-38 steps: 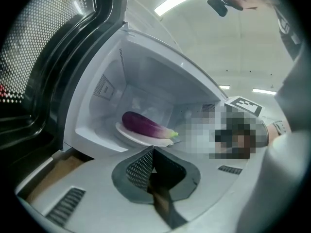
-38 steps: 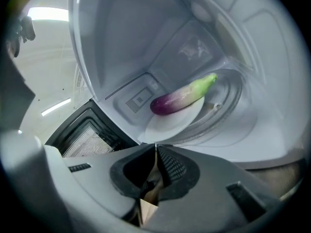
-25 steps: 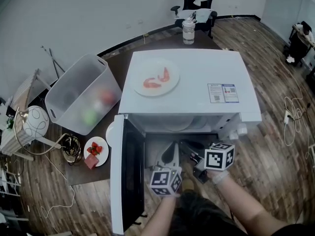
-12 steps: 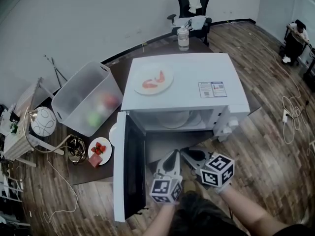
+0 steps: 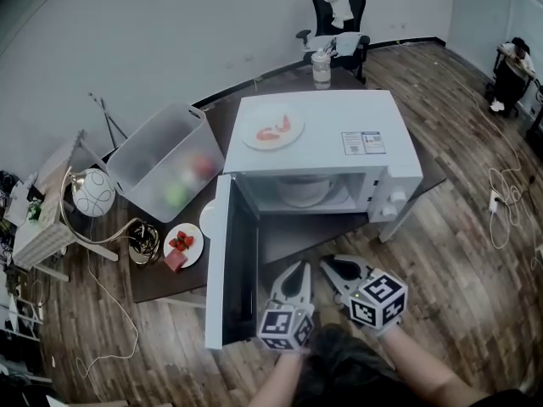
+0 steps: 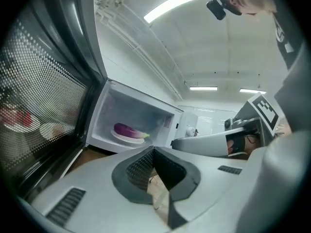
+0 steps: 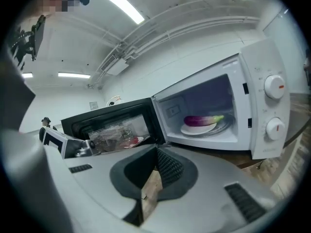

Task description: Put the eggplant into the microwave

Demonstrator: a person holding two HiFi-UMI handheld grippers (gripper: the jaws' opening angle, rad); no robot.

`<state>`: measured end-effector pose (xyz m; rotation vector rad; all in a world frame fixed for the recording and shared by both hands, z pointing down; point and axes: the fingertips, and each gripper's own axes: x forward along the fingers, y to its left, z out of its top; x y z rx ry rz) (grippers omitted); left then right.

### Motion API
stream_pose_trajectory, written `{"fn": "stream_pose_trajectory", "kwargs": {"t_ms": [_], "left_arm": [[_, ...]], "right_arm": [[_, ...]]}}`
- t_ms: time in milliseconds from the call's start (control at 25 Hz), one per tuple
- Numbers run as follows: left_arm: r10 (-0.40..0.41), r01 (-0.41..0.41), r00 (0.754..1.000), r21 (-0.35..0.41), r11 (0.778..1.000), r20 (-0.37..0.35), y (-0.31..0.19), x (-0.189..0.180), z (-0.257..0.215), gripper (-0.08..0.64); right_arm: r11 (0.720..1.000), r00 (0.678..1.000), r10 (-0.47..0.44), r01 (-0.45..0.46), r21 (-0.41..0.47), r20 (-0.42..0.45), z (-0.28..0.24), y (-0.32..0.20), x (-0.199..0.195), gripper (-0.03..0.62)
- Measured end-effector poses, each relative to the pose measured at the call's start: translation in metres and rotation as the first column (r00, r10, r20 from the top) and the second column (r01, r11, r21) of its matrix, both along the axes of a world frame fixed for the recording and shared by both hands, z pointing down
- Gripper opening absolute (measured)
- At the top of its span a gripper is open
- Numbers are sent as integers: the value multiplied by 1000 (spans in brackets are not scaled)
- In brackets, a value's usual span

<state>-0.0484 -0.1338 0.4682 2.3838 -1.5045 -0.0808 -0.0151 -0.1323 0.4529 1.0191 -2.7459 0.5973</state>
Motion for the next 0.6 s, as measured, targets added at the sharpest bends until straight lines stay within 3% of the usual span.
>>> {"fn": "stream_pose_trajectory", "kwargs": {"t_ms": [320,600], "left_arm": [[-22,22,999,9,1000,-42,23,-4,-16,0],[5,-4,1000,35,999,-10,41,-3,-34,0]], "right_arm": [[999,999,45,-45,24,17,-15,23,1,0],[995,997,73,-74,60,17,-30,40,3,0]]}}
